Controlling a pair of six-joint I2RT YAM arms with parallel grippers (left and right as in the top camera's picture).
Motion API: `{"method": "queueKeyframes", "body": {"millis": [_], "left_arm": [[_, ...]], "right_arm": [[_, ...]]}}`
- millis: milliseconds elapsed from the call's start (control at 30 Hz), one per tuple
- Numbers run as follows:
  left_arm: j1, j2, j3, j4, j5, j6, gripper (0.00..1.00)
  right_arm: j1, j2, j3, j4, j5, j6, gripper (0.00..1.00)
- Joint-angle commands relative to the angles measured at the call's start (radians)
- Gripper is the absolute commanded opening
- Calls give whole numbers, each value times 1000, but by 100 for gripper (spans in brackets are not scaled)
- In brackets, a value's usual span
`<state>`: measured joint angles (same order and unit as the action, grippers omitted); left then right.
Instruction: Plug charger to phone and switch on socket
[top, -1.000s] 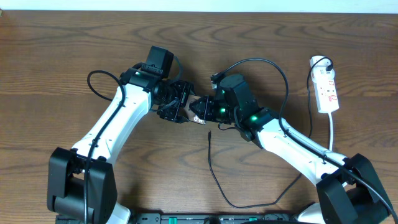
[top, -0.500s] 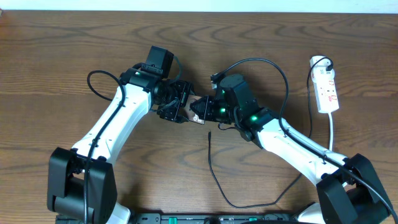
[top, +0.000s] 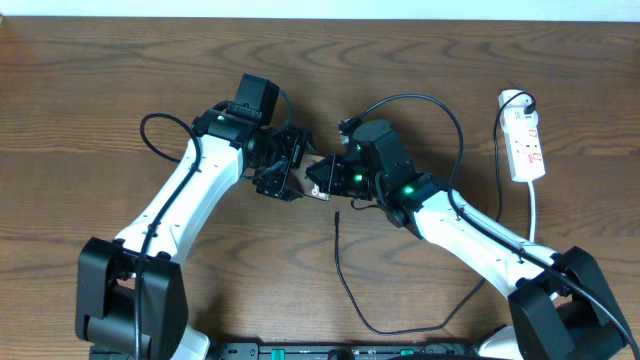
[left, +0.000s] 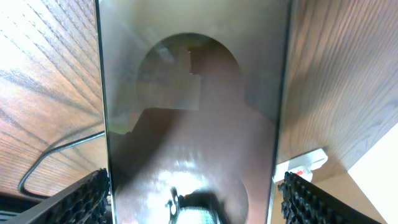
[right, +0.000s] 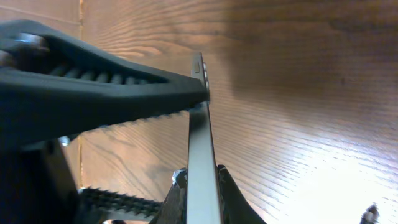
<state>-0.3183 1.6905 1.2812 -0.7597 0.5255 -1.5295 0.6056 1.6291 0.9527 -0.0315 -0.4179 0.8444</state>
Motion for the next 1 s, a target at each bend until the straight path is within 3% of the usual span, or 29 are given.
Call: {"method": "queueKeyframes", "body": {"millis": [0, 200, 467, 633, 800, 967], "left_arm": [[-4, -23, -1, -9, 16, 15, 86], [14, -24, -1, -9, 30, 151, 86], [85, -60, 0, -2, 159, 407, 87], [128, -122, -1, 78, 255, 589, 87], [164, -179, -1, 125, 261, 594, 87], [203, -196, -1, 208, 361, 612, 87]], "right_arm": [[-2, 1, 15, 10, -1, -15, 1], [-38, 1, 15, 9, -50, -15, 1], [-129, 1, 15, -26, -90, -37, 1], [-202, 1, 15, -32, -144, -35, 1], [-293, 0, 15, -31, -174, 162, 1], [-408, 0, 15, 21, -232, 497, 1]]}}
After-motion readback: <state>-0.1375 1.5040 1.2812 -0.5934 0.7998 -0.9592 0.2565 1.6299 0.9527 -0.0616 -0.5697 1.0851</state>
